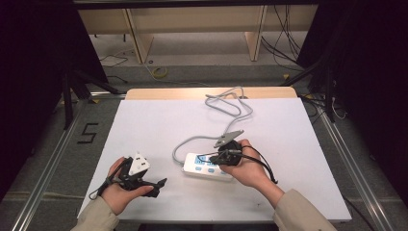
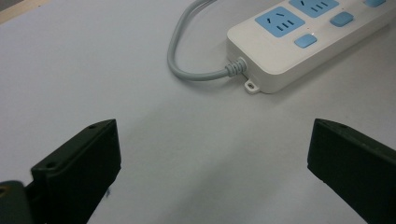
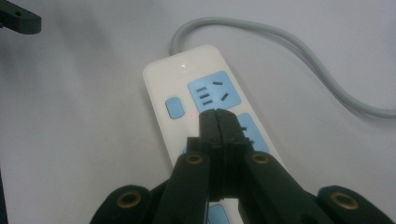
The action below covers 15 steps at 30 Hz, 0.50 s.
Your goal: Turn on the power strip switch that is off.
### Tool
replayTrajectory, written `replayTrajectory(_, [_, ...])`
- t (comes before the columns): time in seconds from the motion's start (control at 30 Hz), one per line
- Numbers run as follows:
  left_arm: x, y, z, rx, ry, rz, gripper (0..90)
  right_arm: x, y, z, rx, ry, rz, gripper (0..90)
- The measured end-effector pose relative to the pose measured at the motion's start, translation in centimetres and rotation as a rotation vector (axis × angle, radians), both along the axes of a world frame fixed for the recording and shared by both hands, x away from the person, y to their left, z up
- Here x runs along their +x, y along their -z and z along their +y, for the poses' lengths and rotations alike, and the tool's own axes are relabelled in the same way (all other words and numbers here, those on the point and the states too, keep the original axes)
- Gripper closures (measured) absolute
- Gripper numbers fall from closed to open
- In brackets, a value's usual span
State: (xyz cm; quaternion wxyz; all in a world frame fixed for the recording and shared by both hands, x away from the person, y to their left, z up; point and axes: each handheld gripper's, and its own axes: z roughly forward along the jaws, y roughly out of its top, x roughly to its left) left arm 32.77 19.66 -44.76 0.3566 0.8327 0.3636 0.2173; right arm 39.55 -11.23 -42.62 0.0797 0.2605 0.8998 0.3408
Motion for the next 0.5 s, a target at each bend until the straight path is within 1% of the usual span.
replayTrajectory(0.07, [0.01, 0.01, 0.0, 0.0, 0.0, 0.0, 2.3, 0.04, -0.02, 0.1, -0.003, -0.007, -0.001, 90.0])
replayTrajectory(0.1, [0.02, 0.04, -0.04, -0.005, 0.0, -0.001, 2.3, 0.01, -0.02, 0.19, 0.001, -0.001, 0.004, 90.0])
replayTrajectory(0.13, [0.01, 0.0, -0.02, 0.001, 0.001, 0.0, 2.3, 0.01, -0.02, 0.24, -0.002, -0.001, 0.005, 90.0])
replayTrajectory(0.2, [0.01, 0.0, -0.02, 0.0, 0.002, 0.001, 2.3, 0.08, 0.0, 0.24, -0.005, -0.01, -0.001, 90.0])
replayTrajectory(0.27, [0.02, 0.01, -0.01, 0.0, 0.001, 0.001, 2.3, 0.02, 0.0, 0.45, -0.007, 0.0, 0.011, 90.0])
replayTrajectory(0.3, [0.02, 0.03, -0.03, -0.005, -0.001, -0.001, 2.3, 0.02, 0.0, 0.45, -0.007, 0.0, 0.011, 90.0])
replayTrajectory(0.33, [0.02, 0.01, -0.01, -0.001, 0.002, 0.0, 2.3, 0.08, 0.04, 0.49, -0.011, -0.009, 0.008, 90.0])
replayTrajectory(0.43, [0.01, 0.02, -0.04, -0.003, 0.001, 0.0, 2.3, 0.09, 0.02, 0.62, -0.012, -0.008, 0.013, 90.0])
replayTrajectory(0.5, [0.02, 0.0, -0.03, 0.0, 0.003, 0.001, 2.3, 0.13, 0.07, 0.72, -0.009, -0.011, 0.007, 90.0])
